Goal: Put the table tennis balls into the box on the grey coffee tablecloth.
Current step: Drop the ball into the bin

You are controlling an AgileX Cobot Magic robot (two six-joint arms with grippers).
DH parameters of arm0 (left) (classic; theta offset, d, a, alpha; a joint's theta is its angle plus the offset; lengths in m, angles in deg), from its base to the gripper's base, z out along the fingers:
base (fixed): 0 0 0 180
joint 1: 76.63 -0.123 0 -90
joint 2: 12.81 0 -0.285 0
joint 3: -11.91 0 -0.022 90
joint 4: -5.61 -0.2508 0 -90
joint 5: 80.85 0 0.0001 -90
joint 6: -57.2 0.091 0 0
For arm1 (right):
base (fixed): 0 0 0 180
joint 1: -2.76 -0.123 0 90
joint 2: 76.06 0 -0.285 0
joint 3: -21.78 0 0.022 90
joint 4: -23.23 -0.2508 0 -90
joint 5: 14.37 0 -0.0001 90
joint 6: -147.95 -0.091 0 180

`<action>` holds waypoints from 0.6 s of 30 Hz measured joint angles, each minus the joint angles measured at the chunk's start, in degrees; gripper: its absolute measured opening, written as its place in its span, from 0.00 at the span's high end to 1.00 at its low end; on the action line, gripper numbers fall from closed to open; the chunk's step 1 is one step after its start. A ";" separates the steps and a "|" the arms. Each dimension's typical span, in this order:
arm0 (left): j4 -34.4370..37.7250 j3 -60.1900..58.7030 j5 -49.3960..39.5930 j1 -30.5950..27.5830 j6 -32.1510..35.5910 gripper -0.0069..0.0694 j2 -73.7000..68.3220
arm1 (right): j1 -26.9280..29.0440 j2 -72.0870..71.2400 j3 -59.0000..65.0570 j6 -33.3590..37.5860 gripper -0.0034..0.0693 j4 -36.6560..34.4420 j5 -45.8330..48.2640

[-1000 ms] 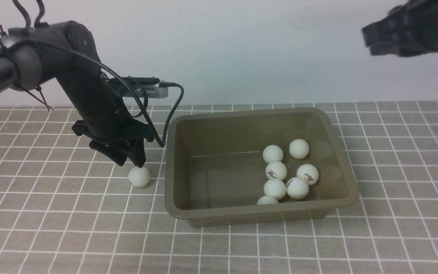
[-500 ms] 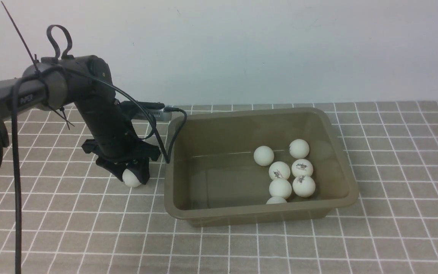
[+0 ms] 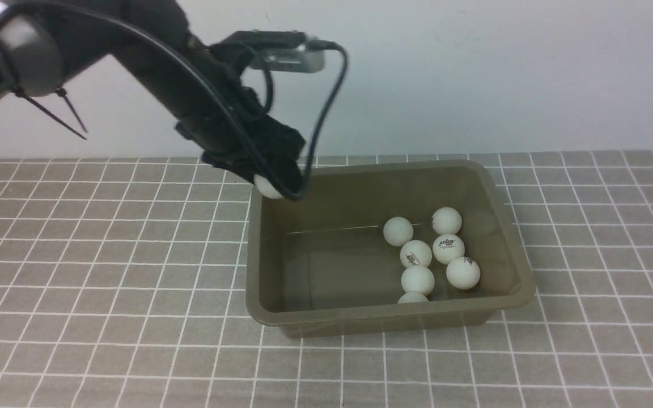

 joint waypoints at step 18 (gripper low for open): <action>-5.50 9.22 -0.59 4.82 -9.18 0.25 -7.84 | 0.00 -44.93 34.91 -4.37 0.97 0.76 -30.61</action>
